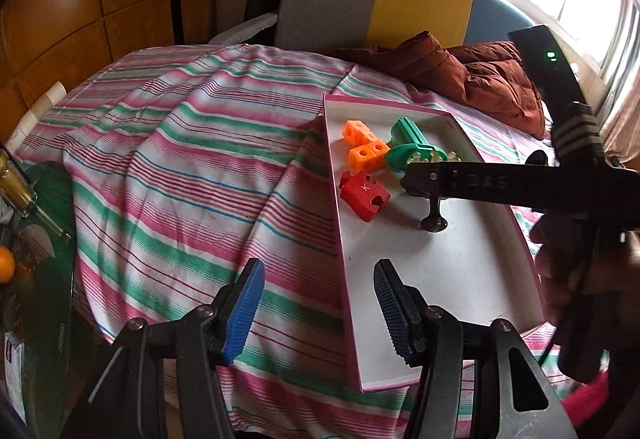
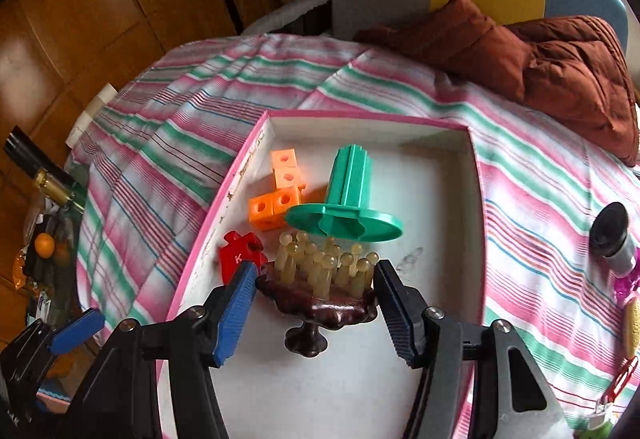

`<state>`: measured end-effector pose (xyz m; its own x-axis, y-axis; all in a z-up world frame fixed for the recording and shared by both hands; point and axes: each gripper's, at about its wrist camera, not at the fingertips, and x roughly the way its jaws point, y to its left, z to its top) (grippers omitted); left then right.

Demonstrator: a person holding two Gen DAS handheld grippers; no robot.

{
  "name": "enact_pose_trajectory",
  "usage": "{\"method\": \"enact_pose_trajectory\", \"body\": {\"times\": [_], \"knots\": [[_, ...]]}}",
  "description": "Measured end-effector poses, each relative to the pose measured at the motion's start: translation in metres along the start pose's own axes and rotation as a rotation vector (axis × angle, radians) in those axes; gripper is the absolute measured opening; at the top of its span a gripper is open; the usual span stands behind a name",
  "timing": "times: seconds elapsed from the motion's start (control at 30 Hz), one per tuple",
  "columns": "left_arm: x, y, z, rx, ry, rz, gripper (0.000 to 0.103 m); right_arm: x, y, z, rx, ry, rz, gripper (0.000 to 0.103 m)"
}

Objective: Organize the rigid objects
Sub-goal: 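Lower the brown brush into the tray beside the green stand and open the right tool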

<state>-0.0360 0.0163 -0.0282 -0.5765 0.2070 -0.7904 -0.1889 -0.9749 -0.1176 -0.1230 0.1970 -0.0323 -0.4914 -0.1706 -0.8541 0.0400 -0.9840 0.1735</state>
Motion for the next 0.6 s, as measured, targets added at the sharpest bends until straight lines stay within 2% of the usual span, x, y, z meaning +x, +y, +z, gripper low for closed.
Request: {"method": "enact_pose_trajectory", "body": {"times": [0.27, 0.6], "knots": [[0.000, 0.000, -0.001, -0.002, 0.001, 0.000, 0.058, 0.002, -0.005, 0.006, 0.032, -0.004, 0.024, 0.062], [-0.009, -0.001, 0.000, -0.002, -0.021, 0.012, 0.058, -0.025, -0.004, 0.003, 0.031, -0.061, 0.025, 0.064]]}}
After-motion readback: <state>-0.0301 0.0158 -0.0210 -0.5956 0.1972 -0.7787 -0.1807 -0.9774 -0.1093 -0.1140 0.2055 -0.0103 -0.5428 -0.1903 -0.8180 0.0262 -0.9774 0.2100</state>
